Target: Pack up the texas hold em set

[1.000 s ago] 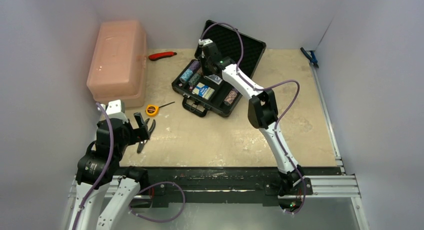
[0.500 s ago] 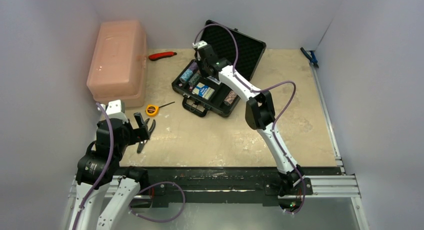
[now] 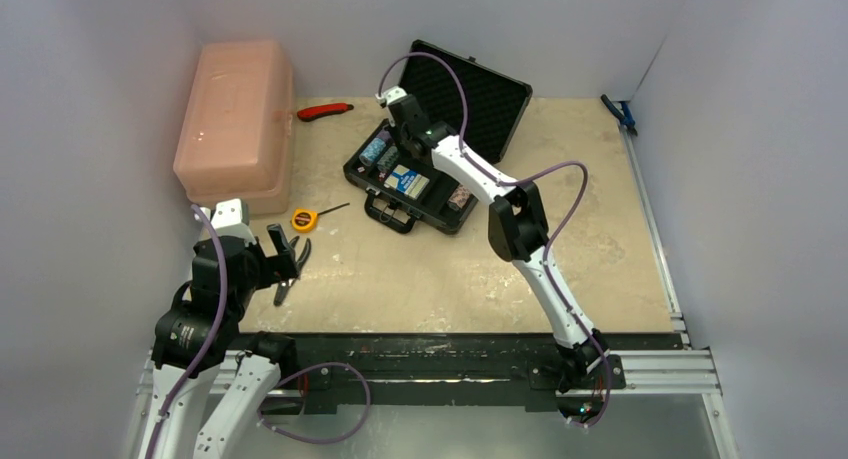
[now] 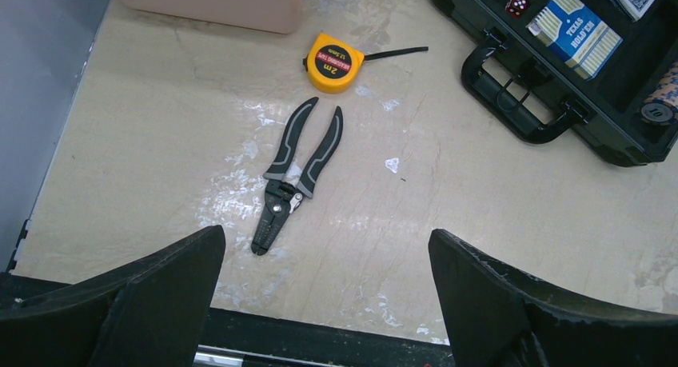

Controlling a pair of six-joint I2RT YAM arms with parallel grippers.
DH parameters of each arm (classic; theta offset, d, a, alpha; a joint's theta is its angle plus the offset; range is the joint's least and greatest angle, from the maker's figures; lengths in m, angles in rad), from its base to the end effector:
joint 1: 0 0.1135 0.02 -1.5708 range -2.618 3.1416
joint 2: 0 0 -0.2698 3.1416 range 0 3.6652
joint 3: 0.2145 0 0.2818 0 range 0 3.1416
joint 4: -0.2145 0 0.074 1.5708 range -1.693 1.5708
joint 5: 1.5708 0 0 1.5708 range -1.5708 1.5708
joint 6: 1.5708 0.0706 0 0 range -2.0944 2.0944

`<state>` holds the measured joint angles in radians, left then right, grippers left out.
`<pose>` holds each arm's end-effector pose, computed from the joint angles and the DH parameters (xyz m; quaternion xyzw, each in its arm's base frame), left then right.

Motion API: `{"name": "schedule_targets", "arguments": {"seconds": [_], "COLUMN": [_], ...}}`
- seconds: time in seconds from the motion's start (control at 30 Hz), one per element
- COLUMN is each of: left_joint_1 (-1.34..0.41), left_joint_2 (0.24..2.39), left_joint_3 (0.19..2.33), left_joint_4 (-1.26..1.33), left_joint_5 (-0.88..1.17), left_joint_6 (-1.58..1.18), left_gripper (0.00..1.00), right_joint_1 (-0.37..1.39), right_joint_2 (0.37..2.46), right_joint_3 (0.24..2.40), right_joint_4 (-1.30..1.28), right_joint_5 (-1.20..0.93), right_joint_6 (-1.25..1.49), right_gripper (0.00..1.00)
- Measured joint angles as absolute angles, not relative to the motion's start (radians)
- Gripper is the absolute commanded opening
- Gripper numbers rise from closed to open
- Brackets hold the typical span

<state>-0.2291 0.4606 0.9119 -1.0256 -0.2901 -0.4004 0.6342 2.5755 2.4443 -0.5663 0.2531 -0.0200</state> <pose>0.1203 -0.0073 0.3305 -0.1432 0.8601 -0.0257 0.4889 0.5241 0.3636 0.1902 -0.2383 0.8684 0.0178 0.4345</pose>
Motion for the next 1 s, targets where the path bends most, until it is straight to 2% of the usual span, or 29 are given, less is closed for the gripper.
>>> {"name": "schedule_targets", "arguments": {"seconds": [0.47, 0.53, 0.67, 0.7, 1.0], "left_joint_1": [-0.229, -0.229, -0.229, -0.229, -0.229], "left_joint_2": [0.454, 0.451, 0.45, 0.45, 0.444], "left_joint_3": [0.912, 0.912, 0.912, 0.912, 0.912], "left_joint_4": [-1.025, -1.025, -1.025, -1.025, -1.025], "left_joint_5": [-0.286, -0.286, -0.284, -0.283, -0.283], "left_joint_6": [-0.4, -0.4, -0.4, -0.4, -0.4], "left_gripper": [1.0, 1.0, 1.0, 1.0, 1.0], "right_joint_1": [0.642, 0.642, 0.633, 0.625, 0.576], "right_joint_2": [2.527, 2.512, 2.439, 2.414, 2.267], "right_joint_3": [2.378, 2.352, 2.259, 2.231, 2.182], "right_joint_4": [-0.556, -0.54, -0.565, -0.582, -0.577], "right_joint_5": [0.314, 0.312, 0.294, 0.286, 0.21], "right_joint_6": [-0.025, -0.018, 0.0, 0.008, 0.077], "right_gripper": [0.12, 0.17, 0.4, 0.42, 0.42]}}
